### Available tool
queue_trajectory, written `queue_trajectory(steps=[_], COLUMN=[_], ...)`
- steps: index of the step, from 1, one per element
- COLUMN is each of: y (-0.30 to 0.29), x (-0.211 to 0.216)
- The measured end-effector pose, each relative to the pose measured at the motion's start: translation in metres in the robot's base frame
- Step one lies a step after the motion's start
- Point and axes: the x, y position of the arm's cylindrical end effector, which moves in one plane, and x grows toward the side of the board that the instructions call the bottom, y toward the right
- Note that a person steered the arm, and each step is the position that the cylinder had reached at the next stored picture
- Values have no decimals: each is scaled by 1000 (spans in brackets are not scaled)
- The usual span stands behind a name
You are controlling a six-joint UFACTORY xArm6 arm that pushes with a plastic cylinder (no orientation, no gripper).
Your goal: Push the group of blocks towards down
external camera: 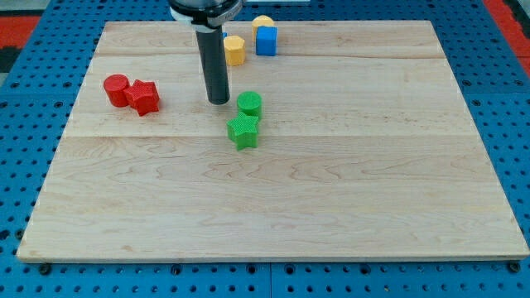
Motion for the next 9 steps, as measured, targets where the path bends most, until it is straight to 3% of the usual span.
queue_trajectory(steps=[1,2,3,6,8,9], y=[74,188,189,73,42,66], x=[-19,-67,-157,-167,-140,-168])
